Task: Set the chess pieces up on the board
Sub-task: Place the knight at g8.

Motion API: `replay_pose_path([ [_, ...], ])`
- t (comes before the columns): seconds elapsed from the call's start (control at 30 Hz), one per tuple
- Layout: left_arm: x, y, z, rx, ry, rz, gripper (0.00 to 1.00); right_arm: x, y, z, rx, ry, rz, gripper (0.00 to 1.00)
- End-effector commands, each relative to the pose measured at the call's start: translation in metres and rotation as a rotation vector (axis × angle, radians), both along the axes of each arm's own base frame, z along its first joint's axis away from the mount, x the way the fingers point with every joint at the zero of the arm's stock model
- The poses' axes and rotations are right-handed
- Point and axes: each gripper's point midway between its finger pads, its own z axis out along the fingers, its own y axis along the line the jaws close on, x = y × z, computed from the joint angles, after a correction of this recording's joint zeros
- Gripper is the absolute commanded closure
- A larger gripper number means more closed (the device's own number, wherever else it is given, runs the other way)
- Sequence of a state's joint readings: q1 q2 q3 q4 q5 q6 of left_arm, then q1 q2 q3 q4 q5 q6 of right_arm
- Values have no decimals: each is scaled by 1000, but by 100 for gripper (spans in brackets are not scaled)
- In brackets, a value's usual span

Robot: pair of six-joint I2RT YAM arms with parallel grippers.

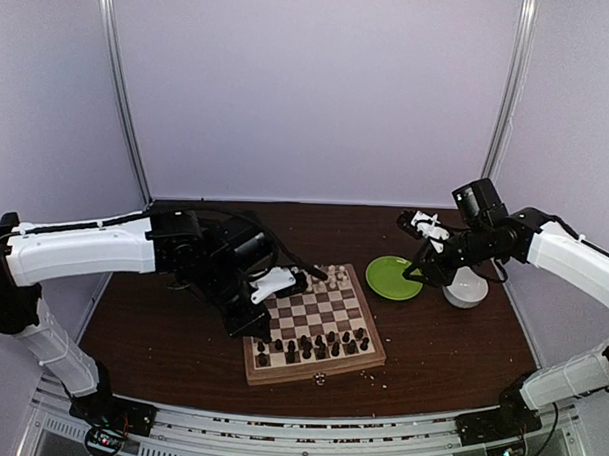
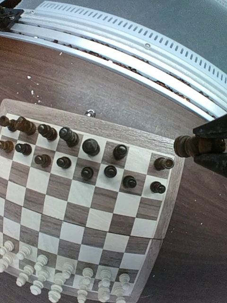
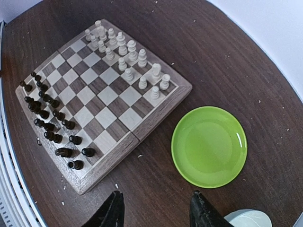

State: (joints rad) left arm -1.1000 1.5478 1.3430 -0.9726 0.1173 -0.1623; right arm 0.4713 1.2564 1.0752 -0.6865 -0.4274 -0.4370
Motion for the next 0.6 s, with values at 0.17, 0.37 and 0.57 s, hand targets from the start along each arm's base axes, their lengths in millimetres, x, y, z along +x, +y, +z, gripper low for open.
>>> replay_pose_path([
  [0.17, 7, -16, -24, 129, -46, -95, 100, 10, 1, 23, 108, -44, 5, 52],
  [0.37, 12, -22, -43, 174, -46, -104, 100, 8, 2, 18, 105, -26, 17, 52],
  [0.57, 14, -27, -60, 200, -44, -115, 100, 8, 3, 14, 96, -9, 23, 52],
])
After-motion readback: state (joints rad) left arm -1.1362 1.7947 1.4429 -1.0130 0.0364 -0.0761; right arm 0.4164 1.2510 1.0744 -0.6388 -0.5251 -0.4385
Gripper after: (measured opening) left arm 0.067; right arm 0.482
